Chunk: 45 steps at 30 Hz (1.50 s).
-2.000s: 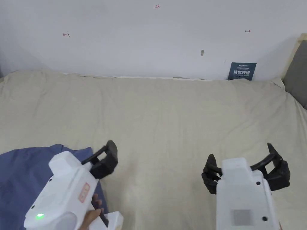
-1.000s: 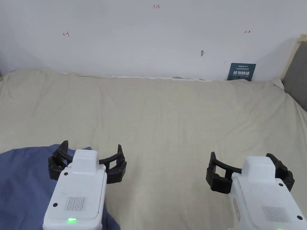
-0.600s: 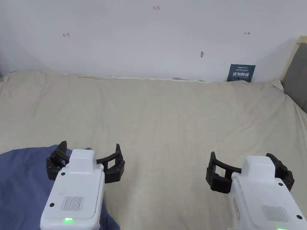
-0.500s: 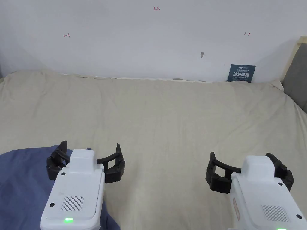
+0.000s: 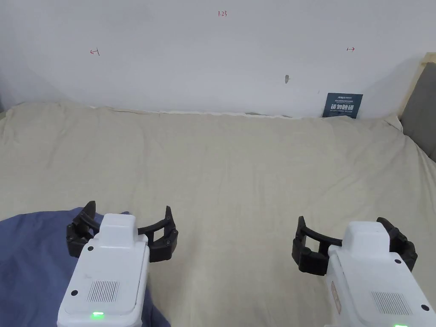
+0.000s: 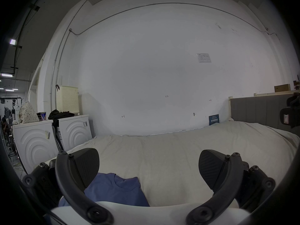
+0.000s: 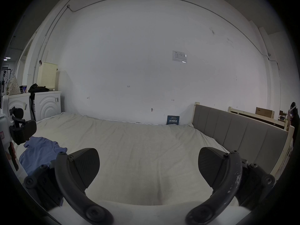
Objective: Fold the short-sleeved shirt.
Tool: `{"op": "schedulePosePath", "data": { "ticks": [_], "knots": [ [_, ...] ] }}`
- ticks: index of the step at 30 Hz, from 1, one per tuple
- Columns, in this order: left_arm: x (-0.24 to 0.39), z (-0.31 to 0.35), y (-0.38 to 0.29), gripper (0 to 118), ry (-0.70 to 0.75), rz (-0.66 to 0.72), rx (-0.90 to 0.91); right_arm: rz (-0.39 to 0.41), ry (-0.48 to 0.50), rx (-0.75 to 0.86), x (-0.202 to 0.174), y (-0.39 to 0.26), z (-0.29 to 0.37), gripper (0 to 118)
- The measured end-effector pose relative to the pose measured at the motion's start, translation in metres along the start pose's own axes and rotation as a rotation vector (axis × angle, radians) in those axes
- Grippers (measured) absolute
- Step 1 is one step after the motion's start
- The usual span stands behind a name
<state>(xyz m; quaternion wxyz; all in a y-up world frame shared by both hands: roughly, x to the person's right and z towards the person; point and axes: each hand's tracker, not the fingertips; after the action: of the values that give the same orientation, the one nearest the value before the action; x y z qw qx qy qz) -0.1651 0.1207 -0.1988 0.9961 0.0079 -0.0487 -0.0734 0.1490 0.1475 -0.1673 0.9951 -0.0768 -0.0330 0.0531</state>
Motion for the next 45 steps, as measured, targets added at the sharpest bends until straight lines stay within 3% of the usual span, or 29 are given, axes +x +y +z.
{"op": "schedulePosePath", "data": {
  "ticks": [5,7,8,9,10,12,13,14,20,26,37,45],
  "knots": [
    [0.0,0.001,0.002,118,0.003,0.006,-0.002,0.0,-0.003,-0.004,0.001,0.0,0.0,118],
    [0.0,0.002,0.003,107,0.0,0.012,-0.004,-0.008,-0.005,-0.012,0.002,0.0,0.0,113],
    [-0.001,0.002,0.003,97,-0.002,0.014,-0.005,-0.012,-0.004,-0.013,0.002,0.001,0.001,103],
    [0.0,0.002,0.004,77,-0.007,0.015,-0.009,-0.017,-0.007,-0.015,0.002,0.001,0.001,79],
    [-0.001,0.002,0.005,62,-0.029,0.02,-0.028,-0.018,-0.011,-0.015,0.002,0.002,0.002,71],
    [-0.001,0.001,0.006,44,-0.05,0.033,-0.04,-0.011,-0.013,-0.021,0.003,0.004,0.001,51],
    [0.0,0.0,0.006,18,-0.049,0.032,-0.046,-0.004,-0.017,-0.025,0.003,0.004,0.0,24],
    [0.001,-0.001,0.006,1,-0.037,0.023,-0.063,-0.005,-0.016,-0.027,0.004,0.004,0.0,2],
    [-0.006,0.004,0.007,0,-0.019,0.078,-0.081,-0.012,-0.015,-0.03,0.003,0.006,-0.001,1],
    [-0.039,0.016,0.003,0,0.05,0.083,-0.087,-0.011,0.057,-0.024,-0.021,0.012,-0.013,1],
    [-0.149,0.079,-0.003,0,0.333,0.052,-0.104,0.019,0.346,0.013,-0.138,0.029,-0.031,1],
    [-0.209,0.121,-0.012,0,0.479,0.042,-0.14,0.024,0.486,0.015,-0.205,0.033,-0.029,1]
  ]
}}
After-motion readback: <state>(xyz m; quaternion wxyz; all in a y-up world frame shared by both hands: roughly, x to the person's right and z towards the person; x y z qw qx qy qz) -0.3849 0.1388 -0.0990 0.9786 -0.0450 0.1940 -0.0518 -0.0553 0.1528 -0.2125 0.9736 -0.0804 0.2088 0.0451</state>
